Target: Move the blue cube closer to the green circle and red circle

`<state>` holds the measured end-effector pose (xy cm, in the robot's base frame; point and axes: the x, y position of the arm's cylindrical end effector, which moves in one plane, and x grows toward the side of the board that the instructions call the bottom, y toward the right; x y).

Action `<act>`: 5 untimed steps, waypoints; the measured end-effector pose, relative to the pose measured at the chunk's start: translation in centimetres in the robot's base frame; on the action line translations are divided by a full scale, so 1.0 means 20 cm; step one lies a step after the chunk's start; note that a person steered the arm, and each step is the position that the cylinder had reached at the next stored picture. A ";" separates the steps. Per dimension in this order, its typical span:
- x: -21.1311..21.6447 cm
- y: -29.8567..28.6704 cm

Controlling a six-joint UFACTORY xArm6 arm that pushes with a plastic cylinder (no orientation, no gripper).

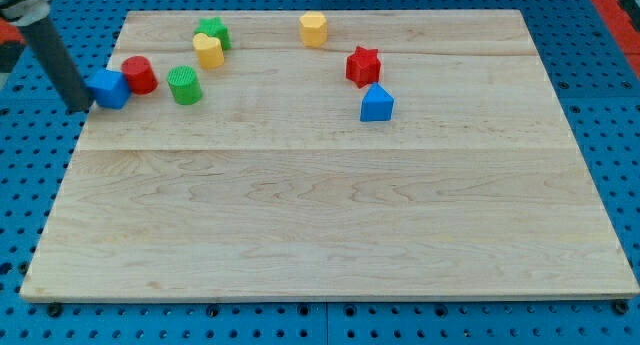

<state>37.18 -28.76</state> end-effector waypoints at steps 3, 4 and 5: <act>-0.14 0.09; -0.10 0.46; -0.12 0.61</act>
